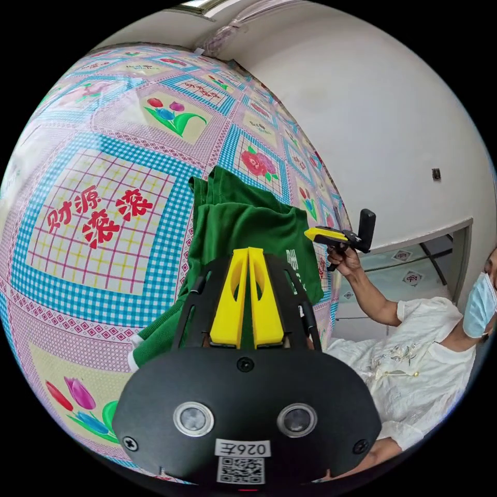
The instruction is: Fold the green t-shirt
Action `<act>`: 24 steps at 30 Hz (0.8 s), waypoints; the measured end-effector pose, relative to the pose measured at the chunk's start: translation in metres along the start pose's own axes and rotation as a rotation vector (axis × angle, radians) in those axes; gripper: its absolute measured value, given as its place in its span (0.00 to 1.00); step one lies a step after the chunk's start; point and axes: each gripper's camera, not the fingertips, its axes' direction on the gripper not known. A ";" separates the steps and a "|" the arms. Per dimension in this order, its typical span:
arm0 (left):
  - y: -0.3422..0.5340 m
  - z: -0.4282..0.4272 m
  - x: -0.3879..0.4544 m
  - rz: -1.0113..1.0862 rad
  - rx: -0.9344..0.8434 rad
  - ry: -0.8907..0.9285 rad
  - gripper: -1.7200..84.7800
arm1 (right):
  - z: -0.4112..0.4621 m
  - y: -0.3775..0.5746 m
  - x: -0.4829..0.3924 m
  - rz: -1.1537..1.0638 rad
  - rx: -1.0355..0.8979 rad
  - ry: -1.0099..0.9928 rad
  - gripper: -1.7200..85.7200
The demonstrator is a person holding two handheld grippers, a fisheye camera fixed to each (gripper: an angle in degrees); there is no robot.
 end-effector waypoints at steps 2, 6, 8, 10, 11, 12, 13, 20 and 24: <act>0.007 0.010 0.001 -0.047 -0.024 -0.012 0.01 | 0.002 -0.001 0.010 0.030 -0.046 0.030 0.01; 0.068 -0.028 0.038 0.030 0.187 0.031 0.01 | -0.047 0.025 -0.005 -0.020 0.109 0.070 0.01; 0.131 -0.064 0.071 0.071 0.397 0.028 0.01 | -0.086 0.048 -0.019 -0.068 0.236 0.085 0.03; 0.187 -0.097 0.117 0.136 0.599 -0.014 0.01 | -0.135 0.076 -0.046 -0.132 0.419 0.087 0.03; 0.225 -0.117 0.160 0.213 0.736 -0.149 0.01 | -0.173 0.103 -0.073 -0.191 0.591 0.126 0.03; 0.243 -0.125 0.183 0.240 0.793 -0.247 0.01 | -0.190 0.117 -0.087 -0.209 0.672 0.157 0.03; 0.277 -0.133 0.224 0.273 0.904 -0.463 0.01 | -0.218 0.142 -0.113 -0.242 0.809 0.231 0.03; 0.341 -0.147 0.296 0.271 1.032 -0.479 0.01 | -0.278 0.199 -0.184 -0.380 1.069 0.269 0.01; 0.380 -0.140 0.330 0.282 1.112 -0.640 0.01 | -0.303 0.217 -0.192 -0.385 1.130 0.137 0.01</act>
